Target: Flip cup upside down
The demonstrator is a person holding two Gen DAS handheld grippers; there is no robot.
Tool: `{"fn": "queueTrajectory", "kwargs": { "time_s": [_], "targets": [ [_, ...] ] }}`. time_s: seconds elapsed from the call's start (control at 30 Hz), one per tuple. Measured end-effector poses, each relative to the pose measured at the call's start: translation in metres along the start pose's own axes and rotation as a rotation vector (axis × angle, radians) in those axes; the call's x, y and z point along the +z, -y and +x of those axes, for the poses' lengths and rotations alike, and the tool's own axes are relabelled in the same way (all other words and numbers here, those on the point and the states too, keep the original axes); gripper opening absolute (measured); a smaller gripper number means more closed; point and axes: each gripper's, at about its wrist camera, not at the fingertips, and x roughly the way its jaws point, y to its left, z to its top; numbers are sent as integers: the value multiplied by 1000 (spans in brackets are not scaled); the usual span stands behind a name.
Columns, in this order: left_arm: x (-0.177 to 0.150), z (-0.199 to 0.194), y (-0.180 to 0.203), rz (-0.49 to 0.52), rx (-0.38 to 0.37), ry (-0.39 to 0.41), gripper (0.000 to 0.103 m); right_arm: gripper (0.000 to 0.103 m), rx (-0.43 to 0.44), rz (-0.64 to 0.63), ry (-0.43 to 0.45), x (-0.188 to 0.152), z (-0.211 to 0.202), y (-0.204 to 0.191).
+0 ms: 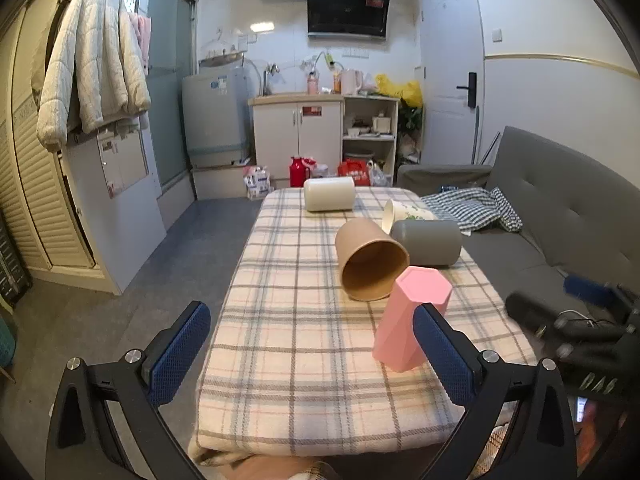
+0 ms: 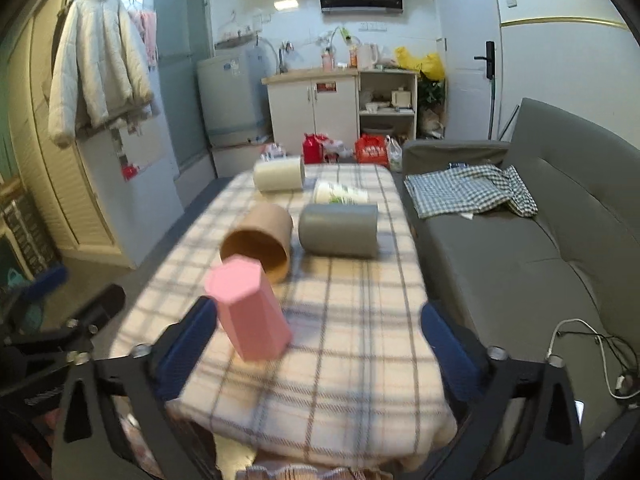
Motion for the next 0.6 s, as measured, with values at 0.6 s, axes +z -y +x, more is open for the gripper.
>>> {"fn": "queueTrajectory", "kwargs": {
  "time_s": [0.6],
  "targets": [
    [-9, -5, -5, -8, 15, -11, 103, 103, -12, -11, 7, -11, -4, -3]
  ]
}}
